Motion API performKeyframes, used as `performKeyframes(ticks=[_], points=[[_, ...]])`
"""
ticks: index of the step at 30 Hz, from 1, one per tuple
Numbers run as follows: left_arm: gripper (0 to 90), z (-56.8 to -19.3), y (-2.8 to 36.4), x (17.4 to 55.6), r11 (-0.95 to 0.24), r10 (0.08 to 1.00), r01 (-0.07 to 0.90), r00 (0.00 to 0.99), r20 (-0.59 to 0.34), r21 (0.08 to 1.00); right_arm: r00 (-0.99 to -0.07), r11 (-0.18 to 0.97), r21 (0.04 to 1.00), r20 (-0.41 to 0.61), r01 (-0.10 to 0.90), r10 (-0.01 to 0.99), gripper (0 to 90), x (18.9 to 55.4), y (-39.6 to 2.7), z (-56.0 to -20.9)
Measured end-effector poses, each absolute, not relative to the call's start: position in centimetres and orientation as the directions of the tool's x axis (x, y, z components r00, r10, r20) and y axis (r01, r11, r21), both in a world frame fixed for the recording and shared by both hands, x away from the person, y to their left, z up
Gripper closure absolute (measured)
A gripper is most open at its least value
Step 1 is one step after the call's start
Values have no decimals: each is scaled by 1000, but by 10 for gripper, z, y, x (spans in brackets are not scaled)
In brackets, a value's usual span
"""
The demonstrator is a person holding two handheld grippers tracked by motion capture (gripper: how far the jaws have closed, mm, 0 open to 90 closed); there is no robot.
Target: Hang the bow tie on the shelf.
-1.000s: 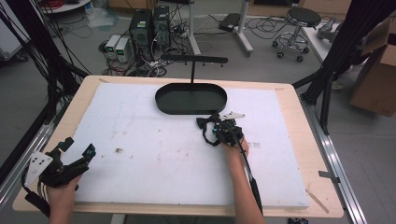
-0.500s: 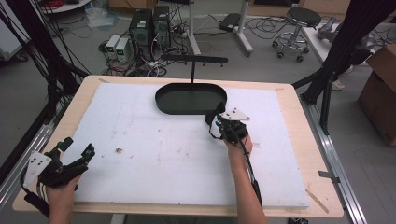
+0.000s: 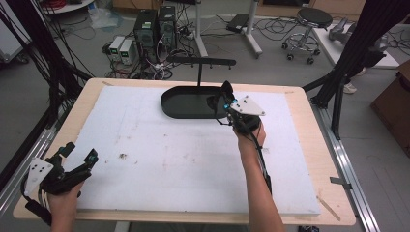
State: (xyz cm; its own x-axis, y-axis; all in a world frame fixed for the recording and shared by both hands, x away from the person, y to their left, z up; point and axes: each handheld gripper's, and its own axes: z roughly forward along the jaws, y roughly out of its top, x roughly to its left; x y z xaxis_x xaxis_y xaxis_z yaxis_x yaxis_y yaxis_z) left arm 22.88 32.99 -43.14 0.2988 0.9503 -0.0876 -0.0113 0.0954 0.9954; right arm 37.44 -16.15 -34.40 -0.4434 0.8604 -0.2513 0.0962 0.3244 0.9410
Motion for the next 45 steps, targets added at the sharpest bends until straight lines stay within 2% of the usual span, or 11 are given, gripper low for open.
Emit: performKeyframes(ticks=[10,29,45], points=[[172,-432,330,229,96,947,-35,311,-80,995,-423,305,952,-267,22,866,878,394,-159,-313],[131,-433,326,230,95,949,-71,306,-69,993,-407,150,987,-159,-54,899,878,435,-174,-298],[126,-434,326,230,91,952,-84,299,-62,992,-373,84,996,-88,-25,924,880,489,-181,-328]])
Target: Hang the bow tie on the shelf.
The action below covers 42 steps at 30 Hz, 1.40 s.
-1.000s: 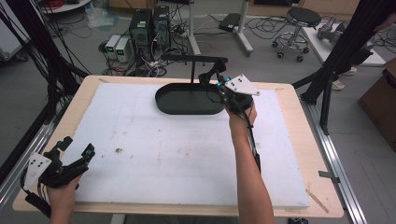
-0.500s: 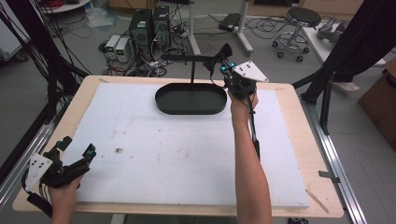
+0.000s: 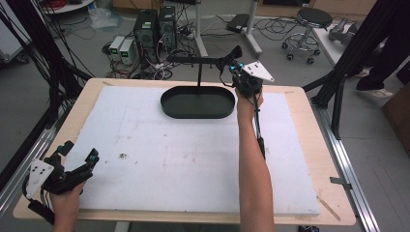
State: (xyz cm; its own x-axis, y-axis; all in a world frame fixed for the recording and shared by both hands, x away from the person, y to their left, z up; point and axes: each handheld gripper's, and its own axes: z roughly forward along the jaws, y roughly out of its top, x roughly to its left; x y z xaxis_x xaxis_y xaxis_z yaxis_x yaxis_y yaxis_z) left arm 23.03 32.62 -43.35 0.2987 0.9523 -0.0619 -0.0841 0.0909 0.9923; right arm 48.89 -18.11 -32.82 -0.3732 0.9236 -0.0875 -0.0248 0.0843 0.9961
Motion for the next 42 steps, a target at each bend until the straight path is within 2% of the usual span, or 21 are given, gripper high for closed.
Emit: performKeyframes(ticks=[8,10,11,14,17,20,23,27,28,29,32,33,35,37,38,39,42], points=[[126,-435,326,231,89,951,-76,301,-62,993,-348,87,996,-74,22,935,872,506,-184,-336],[126,-435,326,232,88,951,-73,302,-62,993,-335,79,997,-66,23,940,783,508,-186,-339],[126,-436,326,232,91,952,-71,301,-66,993,-335,79,997,-66,23,940,783,508,-186,-339],[126,-436,326,232,90,951,-68,301,-66,994,-297,74,996,-58,44,953,631,510,-188,-342],[126,-436,326,232,91,951,-69,302,-66,993,-285,60,997,-44,47,957,603,509,-191,-342],[126,-436,326,232,89,951,-68,301,-65,994,-279,57,998,-52,9,959,531,503,-193,-334],[126,-436,326,232,89,951,-71,302,-64,994,-278,64,998,-64,-10,959,500,498,-193,-328],[126,-435,324,232,93,952,-70,298,-68,993,-281,80,996,-88,-40,956,360,485,-195,-317],[125,-435,324,232,96,951,-66,300,-73,993,-280,74,997,-77,-21,957,274,479,-197,-313],[125,-435,323,232,95,951,-58,301,-73,994,-280,74,997,-77,-21,957,274,479,-197,-313],[125,-434,322,232,107,948,-52,306,-87,993,-263,64,998,-56,21,963,168,466,-201,-310],[125,-433,322,232,100,948,-45,308,-81,994,-243,67,996,-49,67,969,131,461,-202,-307],[125,-433,320,231,101,946,-47,313,-81,994,-199,77,986,-47,148,979,110,452,-204,-301],[125,-432,319,231,98,945,-46,317,-78,994,-181,94,981,-62,171,982,110,439,-205,-292],[125,-432,318,230,98,945,-47,318,-78,994,-184,89,985,-60,151,981,110,430,-207,-288],[125,-431,318,230,96,945,-44,318,-77,994,-198,64,994,-45,90,979,110,406,-213,-280],[125,-430,319,229,104,944,-44,318,-84,994,-194,64,995,-47,82,980,110,386,-220,-276]])
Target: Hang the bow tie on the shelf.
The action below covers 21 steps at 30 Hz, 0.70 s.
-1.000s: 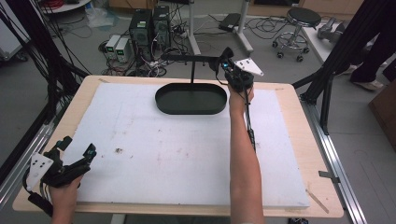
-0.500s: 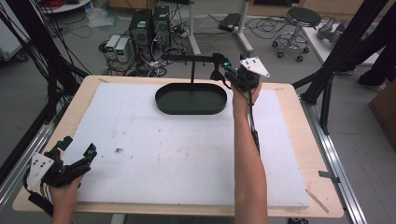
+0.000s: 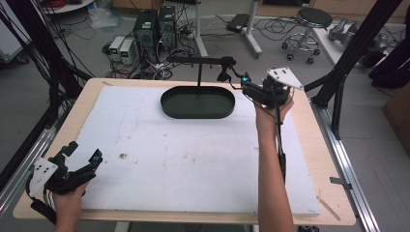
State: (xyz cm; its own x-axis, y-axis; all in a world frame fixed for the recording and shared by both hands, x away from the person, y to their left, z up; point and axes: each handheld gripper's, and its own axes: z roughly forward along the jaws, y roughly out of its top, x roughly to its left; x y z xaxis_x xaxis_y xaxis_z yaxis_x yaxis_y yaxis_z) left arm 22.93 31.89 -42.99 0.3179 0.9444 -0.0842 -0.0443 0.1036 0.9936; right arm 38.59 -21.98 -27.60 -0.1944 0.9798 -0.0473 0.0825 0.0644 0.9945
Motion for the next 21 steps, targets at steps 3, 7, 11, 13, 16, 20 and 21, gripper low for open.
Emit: performKeyframes(ticks=[3,7,11,13,16,20,21], points=[[125,-429,319,228,113,942,-46,322,-93,993,-194,68,996,-55,62,979,111,361,-230,-274],[125,-427,318,227,111,941,-49,325,-89,993,-180,70,997,-64,28,982,110,329,-245,-275],[125,-423,317,226,116,940,-52,329,-93,992,-190,65,998,-63,8,980,111,303,-258,-284],[125,-422,317,226,116,939,-50,331,-93,992,-187,61,998,-60,0,980,111,292,-264,-289],[125,-420,317,226,110,939,-45,333,-89,993,-186,56,998,-54,7,981,111,278,-274,-297],[125,-420,316,226,95,939,-39,335,-76,995,-197,39,999,-40,-10,980,110,261,-286,-308],[125,-420,316,226,91,940,-38,334,-73,995,-205,27,999,-31,-22,978,110,257,-289,-311]])
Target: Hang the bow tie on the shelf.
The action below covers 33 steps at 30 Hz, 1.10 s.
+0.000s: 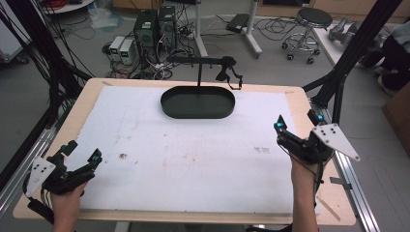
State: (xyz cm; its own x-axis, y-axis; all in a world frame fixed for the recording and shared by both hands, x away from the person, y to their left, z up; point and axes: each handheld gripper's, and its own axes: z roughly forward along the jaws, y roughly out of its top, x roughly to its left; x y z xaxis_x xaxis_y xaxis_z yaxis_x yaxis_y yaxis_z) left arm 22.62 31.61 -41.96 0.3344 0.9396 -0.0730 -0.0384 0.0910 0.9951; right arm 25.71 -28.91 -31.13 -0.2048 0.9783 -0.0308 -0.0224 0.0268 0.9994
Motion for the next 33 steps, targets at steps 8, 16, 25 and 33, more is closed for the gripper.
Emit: performKeyframes(ticks=[8,16,25,33], points=[[125,-420,319,225,74,948,-39,314,-58,996,-239,-4,999,-5,-40,971,110,237,-305,-343],[125,-423,319,226,62,947,-37,317,-47,997,-255,4,1000,3,27,967,110,230,-320,-379],[125,-427,315,227,58,946,-28,322,-46,998,-259,-14,999,22,32,966,110,223,-326,-400],[125,-427,314,228,56,944,-18,326,-47,998,-263,-13,998,29,62,964,110,218,-325,-409]])
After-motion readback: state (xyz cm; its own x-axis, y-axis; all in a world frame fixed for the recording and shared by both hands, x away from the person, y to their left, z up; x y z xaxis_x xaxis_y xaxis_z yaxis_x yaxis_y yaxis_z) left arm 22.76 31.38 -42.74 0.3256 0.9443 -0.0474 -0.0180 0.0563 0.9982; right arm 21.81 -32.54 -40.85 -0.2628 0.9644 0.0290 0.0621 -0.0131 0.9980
